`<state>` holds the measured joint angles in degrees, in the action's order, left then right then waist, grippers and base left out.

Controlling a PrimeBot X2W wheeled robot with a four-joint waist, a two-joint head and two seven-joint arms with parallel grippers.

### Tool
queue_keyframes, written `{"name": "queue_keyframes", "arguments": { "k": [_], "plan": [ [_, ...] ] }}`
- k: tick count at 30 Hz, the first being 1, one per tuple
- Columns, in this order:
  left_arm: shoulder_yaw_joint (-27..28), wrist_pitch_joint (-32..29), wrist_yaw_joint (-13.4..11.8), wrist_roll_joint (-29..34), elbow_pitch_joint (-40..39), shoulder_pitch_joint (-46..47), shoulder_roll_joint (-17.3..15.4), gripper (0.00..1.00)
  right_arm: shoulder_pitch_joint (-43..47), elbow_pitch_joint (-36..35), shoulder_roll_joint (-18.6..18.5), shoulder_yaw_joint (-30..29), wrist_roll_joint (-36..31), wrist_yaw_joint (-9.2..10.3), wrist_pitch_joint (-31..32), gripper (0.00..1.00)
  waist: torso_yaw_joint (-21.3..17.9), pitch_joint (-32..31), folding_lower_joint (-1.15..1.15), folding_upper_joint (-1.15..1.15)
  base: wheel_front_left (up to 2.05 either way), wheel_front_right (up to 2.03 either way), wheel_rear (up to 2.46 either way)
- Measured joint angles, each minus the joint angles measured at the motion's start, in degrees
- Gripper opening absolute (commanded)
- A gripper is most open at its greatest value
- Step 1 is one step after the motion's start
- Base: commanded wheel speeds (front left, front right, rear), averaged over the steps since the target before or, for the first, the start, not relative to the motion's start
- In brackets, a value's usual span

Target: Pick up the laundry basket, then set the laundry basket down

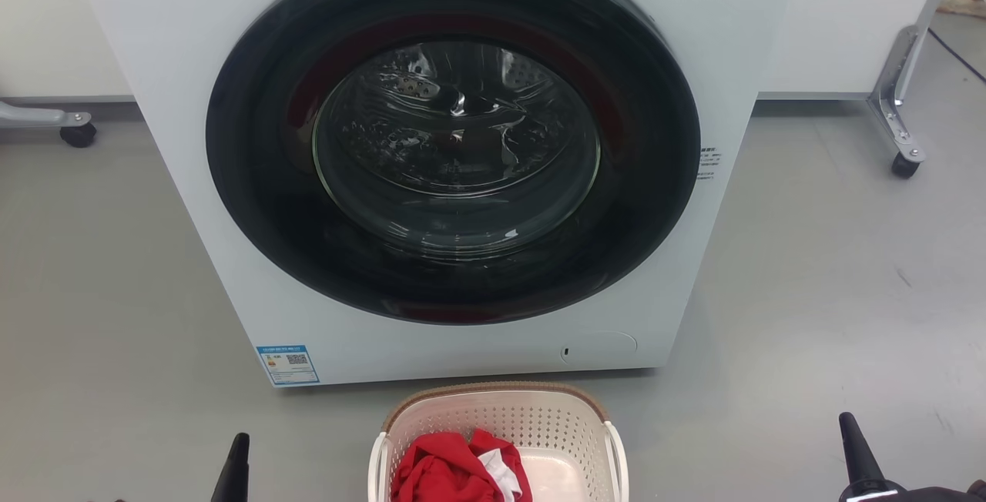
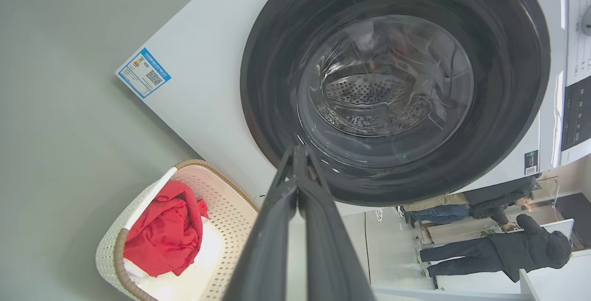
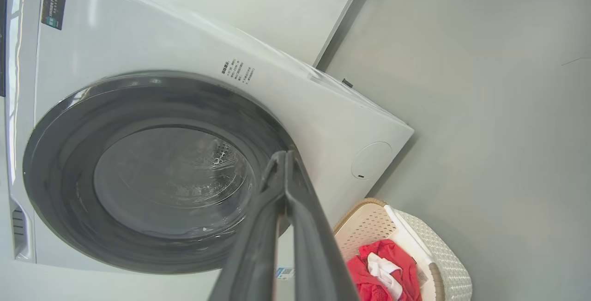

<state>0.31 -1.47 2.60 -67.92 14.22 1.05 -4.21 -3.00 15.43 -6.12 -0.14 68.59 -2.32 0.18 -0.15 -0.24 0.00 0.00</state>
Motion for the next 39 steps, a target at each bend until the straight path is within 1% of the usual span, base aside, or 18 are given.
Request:
{"name": "queue_keyframes", "arguments": {
  "k": [17, 20, 27, 30, 32, 39],
  "plan": [
    [2.8, -2.6, 2.1, -12.6, 1.6, 1.6, 0.9, 0.00, -1.2, 0.9, 1.9, -4.1, 12.4, -2.37, 3.4, 0.00, 0.1, 0.2, 0.00, 0.00, 0.00, 0.00, 0.00],
    [3.2, -3.2, 3.0, -15.0, 1.7, 2.3, 1.0, 0.00, -1.2, 1.1, 2.3, -4.8, 14.8, -2.82, 4.0, 0.00, 0.1, 0.2, 0.00, 0.00, 0.00, 0.00, 0.00],
    [4.4, -4.3, 3.9, -20.3, 2.3, 2.7, 1.4, 0.00, -1.5, 1.5, 3.1, -6.5, 19.8, -3.88, 5.5, 0.00, 0.1, 0.3, 0.00, 0.00, 0.00, 0.00, 0.00],
    [4.8, -4.9, 4.1, -22.4, 2.5, 3.4, 1.7, 0.00, -1.8, 1.6, 3.4, -7.3, 22.1, -4.26, 6.1, 0.00, 0.1, 0.3, 0.00, 0.00, 0.00, 0.00, 0.00],
    [4.9, -5.0, 4.5, -23.5, 2.6, 3.5, 1.8, 0.00, -2.3, 1.7, 3.5, -7.5, 22.8, -4.58, 6.3, 0.00, 0.1, 0.3, 0.00, 0.00, 0.00, 0.00, 0.00],
    [4.9, -5.0, 4.5, -23.7, 2.7, 3.5, 1.8, 0.00, -2.3, 1.7, 3.6, -7.5, 22.8, -4.58, 6.3, 0.00, 0.1, 0.3, 0.00, 0.00, 0.00, 0.00, 0.00]
  ]
}}
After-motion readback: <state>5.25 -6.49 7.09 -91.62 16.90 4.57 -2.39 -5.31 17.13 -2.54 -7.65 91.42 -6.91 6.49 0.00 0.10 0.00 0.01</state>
